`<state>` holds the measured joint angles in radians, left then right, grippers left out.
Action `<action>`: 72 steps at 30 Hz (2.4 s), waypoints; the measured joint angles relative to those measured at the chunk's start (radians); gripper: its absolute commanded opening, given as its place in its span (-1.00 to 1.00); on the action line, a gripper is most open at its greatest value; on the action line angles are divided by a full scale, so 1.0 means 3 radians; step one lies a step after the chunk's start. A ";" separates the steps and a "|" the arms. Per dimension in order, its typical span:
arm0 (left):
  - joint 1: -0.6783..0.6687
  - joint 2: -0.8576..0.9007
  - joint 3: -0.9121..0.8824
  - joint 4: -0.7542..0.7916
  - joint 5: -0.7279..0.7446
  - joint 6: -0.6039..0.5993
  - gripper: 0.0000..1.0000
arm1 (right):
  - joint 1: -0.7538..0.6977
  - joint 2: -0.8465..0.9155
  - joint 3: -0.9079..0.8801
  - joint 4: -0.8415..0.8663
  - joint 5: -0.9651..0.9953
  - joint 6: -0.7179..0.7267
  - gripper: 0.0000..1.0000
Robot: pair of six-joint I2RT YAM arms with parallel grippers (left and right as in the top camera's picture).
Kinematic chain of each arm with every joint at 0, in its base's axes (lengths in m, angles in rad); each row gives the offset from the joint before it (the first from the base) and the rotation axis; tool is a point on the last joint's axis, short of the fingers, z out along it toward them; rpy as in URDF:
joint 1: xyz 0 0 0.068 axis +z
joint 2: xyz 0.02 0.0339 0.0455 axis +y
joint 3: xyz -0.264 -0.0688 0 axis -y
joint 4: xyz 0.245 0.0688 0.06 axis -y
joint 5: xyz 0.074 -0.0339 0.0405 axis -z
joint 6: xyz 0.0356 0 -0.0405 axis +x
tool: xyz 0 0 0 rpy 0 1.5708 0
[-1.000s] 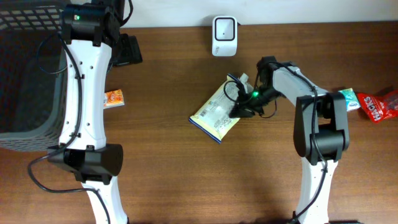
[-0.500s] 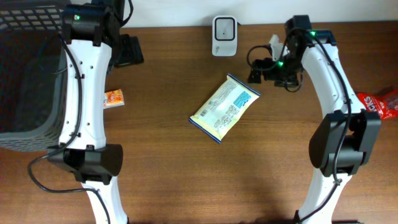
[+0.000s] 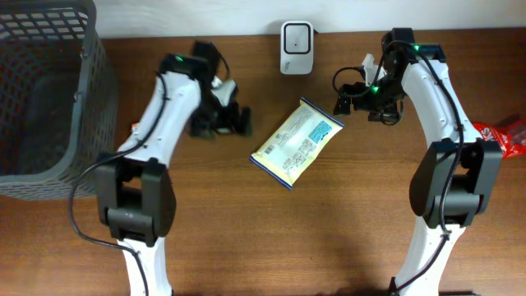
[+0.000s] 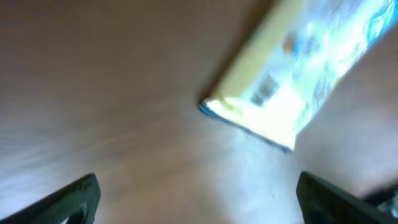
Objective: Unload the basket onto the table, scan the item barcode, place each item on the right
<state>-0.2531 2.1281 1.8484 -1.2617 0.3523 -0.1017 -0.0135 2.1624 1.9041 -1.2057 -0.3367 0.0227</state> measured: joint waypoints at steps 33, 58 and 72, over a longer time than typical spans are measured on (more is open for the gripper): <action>-0.0717 -0.0075 -0.1282 0.2368 -0.0114 -0.1164 0.99 | 0.0010 0.0004 -0.0600 0.1002 -0.0546 0.0211 0.97; -0.0875 0.0013 -0.1298 0.2436 -0.0103 -0.1226 -1.00 | 0.0423 0.0011 -0.1162 0.1506 -0.0689 0.0462 0.49; -0.0838 0.0013 -0.1247 0.2166 -0.0028 -0.1189 -0.59 | 0.0510 0.0011 -0.1119 0.1353 -0.0708 0.0472 -0.92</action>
<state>-0.5045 2.1319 1.4742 -0.6121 0.3439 -0.4583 0.1394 2.1658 1.5684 -0.7998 -0.5491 0.1642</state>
